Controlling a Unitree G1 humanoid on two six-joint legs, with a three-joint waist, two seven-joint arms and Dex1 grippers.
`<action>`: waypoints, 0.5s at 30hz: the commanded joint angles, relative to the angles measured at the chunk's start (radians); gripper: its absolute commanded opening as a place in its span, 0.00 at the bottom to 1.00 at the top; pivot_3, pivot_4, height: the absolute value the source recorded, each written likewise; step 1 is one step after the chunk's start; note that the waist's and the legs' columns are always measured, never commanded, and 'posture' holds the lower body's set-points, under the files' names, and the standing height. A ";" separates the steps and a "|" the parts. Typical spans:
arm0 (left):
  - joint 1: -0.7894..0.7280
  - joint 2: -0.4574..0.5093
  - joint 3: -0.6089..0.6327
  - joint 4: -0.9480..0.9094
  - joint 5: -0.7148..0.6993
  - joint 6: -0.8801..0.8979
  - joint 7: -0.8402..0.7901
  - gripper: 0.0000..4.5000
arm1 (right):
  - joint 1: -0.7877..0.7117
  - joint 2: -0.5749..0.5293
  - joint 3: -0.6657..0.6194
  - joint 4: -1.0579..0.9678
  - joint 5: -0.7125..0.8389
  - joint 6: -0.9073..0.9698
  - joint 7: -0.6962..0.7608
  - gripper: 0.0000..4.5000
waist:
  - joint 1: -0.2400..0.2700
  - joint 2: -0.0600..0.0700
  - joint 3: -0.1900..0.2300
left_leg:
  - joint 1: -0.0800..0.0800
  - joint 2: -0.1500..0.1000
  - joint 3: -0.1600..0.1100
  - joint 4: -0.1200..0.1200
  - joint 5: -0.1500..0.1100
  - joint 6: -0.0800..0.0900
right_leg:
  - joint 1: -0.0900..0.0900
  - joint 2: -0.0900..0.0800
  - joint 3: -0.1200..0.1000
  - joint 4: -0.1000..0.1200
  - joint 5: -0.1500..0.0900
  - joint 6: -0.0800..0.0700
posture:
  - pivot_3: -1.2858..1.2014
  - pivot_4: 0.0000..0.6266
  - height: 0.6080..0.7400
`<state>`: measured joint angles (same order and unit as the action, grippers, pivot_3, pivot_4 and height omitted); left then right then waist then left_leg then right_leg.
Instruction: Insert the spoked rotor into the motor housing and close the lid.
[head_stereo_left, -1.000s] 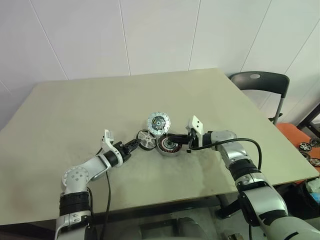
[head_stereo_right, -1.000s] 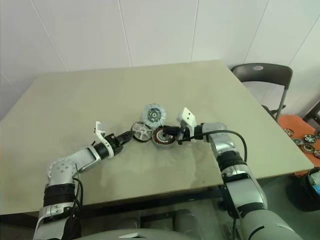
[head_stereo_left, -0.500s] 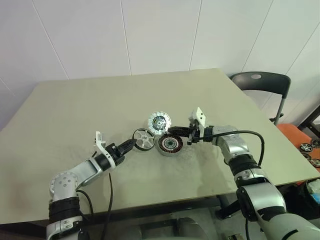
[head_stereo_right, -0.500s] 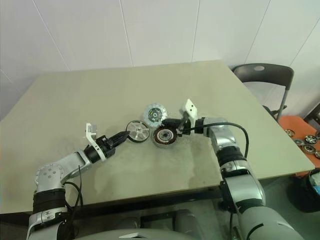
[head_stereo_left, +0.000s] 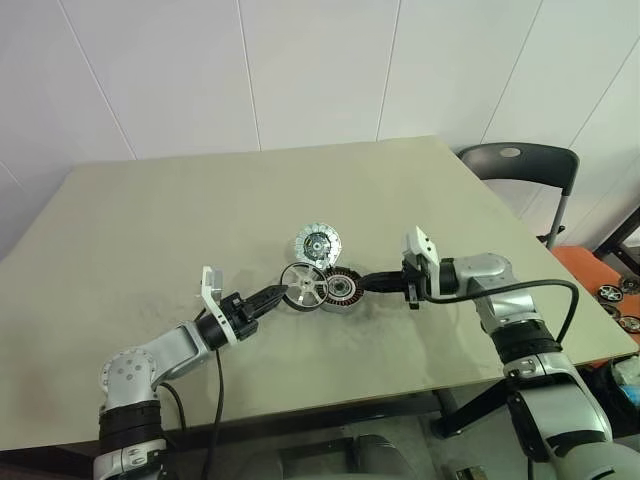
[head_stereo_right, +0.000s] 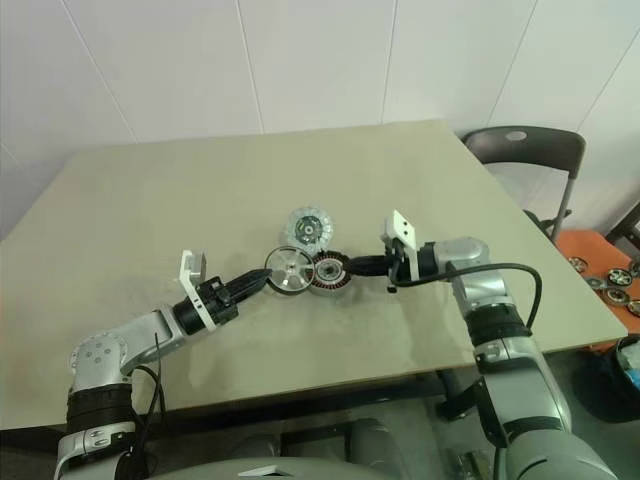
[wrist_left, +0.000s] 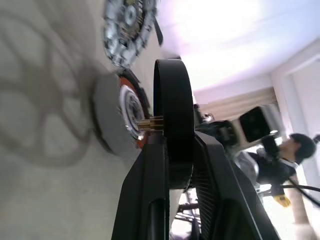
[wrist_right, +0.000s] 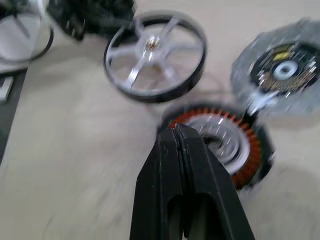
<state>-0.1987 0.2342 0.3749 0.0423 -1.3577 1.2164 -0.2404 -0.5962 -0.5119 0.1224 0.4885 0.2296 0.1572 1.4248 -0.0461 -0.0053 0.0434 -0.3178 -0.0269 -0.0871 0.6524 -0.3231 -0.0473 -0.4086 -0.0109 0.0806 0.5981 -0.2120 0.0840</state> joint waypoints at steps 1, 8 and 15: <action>-0.048 0.004 -0.005 0.006 -0.018 -0.010 -0.021 0.09 | -0.016 -0.029 -0.019 -0.109 0.039 0.011 0.023 0.00 | 0.001 0.000 0.000 | 0.000 0.000 0.000 0.000 0.000 0.000 | 0.000 0.000 0.000 0.000 0.000 0.000 | 0.52 0.00 1.00; -0.126 0.001 -0.040 0.122 0.063 -0.029 -0.072 0.09 | 0.012 -0.067 -0.032 -0.162 0.048 0.033 0.012 0.00 | 0.005 -0.001 0.000 | 0.000 0.000 0.000 0.001 0.000 0.000 | 0.001 0.000 0.000 -0.001 -0.001 -0.003 | 0.52 0.00 1.00; -0.189 -0.060 -0.085 0.187 0.110 -0.020 -0.123 0.09 | 0.041 -0.095 -0.068 -0.236 0.081 0.084 -0.037 0.00 | 0.006 -0.001 0.000 | -0.001 -0.001 0.000 0.001 0.000 0.000 | 0.001 -0.001 0.000 -0.001 0.000 -0.003 | 0.52 0.00 1.00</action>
<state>-0.3617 0.1830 0.2994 0.2330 -1.2453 1.1923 -0.3354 -0.5550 -0.5966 0.0847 0.3059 0.2838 0.2316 1.3998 -0.0402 -0.0059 0.0432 -0.3184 -0.0277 -0.0874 0.6533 -0.3231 -0.0473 -0.4077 -0.0115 0.0805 0.5968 -0.2119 0.0815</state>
